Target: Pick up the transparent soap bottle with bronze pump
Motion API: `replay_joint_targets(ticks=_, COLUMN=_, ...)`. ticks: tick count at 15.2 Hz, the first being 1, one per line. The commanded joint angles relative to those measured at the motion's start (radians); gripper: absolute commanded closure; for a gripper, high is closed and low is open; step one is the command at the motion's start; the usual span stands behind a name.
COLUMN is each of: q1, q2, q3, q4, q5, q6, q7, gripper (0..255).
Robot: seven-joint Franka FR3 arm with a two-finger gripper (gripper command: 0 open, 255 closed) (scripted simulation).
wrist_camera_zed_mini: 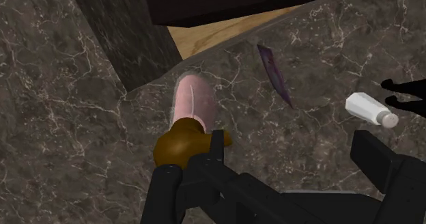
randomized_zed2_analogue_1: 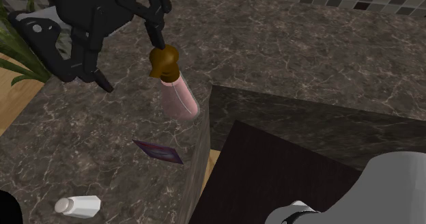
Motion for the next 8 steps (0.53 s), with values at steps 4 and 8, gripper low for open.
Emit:
replay_joint_targets(ticks=4, q1=-0.032, q2=0.170, q3=-0.107, q4=0.092, q5=0.029, q6=0.041, q7=-0.091, gripper=0)
replay_joint_targets(ticks=8, q1=-0.054, q2=0.318, q3=-0.181, q4=0.183, q5=0.079, q6=0.057, q7=-0.165, gripper=0)
